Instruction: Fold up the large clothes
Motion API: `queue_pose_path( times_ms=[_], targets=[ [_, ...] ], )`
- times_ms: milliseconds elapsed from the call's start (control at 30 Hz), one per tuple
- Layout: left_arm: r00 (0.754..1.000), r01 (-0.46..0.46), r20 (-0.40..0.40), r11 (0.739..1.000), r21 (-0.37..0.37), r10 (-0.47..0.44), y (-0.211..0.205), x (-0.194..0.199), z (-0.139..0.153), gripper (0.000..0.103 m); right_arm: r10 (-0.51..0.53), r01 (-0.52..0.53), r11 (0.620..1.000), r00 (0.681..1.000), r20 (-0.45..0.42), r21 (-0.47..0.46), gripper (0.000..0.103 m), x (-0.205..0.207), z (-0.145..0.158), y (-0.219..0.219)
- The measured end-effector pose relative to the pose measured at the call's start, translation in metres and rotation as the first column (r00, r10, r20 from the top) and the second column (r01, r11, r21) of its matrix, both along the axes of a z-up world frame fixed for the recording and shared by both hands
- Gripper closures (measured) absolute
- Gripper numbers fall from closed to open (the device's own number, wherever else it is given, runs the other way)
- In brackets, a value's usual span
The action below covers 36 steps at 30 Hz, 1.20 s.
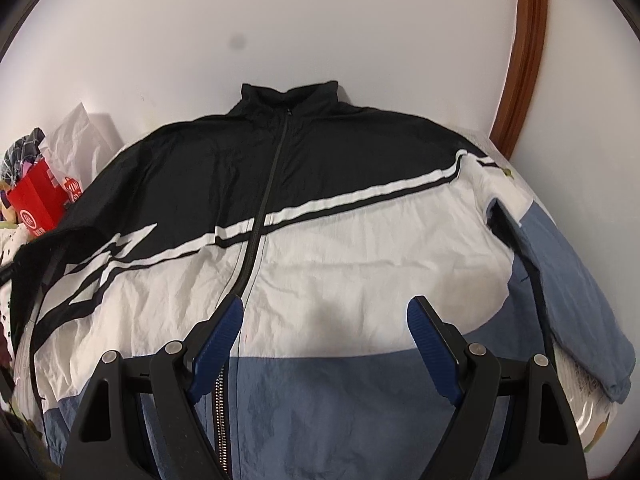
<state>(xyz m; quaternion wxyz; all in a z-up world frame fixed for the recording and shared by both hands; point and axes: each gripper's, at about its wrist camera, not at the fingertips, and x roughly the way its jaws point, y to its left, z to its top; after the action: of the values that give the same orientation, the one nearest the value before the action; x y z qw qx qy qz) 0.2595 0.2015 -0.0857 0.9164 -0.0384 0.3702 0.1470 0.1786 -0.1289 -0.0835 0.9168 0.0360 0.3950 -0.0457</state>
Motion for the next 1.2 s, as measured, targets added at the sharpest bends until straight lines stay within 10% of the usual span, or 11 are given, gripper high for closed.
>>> queue_pose_path(
  times_ms=[533,900,1200],
  targets=[
    [0.935,0.332,0.156,0.941,-0.067,-0.319,-0.148,0.062,0.067,0.095,-0.002,0.003,1.0,0.999,0.048,-0.02,0.02,-0.012,0.006,-0.042],
    [0.871,0.489,-0.011,0.869,-0.076,-0.492,-0.246,0.086,0.02,0.094,-0.065,0.065,0.998,0.998,0.023,0.005,0.02,-0.019,-0.016,-0.085],
    [0.876,0.461,-0.086,0.876,-0.138,-0.475,-0.241,0.072,0.001,0.077,-0.055,0.055,0.998,0.998,0.008,-0.021,0.02,-0.03,-0.023,-0.081]
  ],
)
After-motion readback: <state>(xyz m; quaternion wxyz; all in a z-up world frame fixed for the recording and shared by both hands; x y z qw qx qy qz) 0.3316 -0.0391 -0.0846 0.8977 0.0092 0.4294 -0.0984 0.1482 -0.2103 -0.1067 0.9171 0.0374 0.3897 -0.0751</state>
